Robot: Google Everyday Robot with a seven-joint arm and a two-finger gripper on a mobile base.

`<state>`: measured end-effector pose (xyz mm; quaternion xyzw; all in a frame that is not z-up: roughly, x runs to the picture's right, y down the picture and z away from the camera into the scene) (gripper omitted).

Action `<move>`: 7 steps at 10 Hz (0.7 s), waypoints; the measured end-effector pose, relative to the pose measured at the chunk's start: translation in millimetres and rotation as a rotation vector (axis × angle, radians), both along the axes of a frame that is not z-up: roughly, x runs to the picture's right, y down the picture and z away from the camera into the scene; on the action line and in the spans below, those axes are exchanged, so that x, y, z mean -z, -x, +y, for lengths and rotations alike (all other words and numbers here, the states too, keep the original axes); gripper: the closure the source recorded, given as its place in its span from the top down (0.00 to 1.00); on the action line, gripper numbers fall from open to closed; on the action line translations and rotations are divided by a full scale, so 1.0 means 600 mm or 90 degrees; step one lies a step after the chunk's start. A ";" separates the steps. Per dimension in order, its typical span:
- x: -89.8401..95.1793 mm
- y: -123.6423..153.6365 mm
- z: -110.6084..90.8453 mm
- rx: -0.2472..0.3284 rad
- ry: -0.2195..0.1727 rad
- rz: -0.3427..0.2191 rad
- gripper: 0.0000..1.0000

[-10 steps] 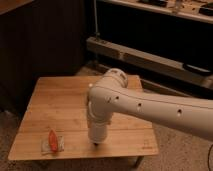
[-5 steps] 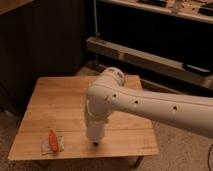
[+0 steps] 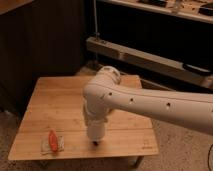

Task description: Place the ceramic cup over the eraser

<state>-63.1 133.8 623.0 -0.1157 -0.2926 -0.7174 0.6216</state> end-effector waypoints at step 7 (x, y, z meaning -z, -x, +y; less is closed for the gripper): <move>-0.006 -0.005 0.000 0.003 0.005 0.012 0.30</move>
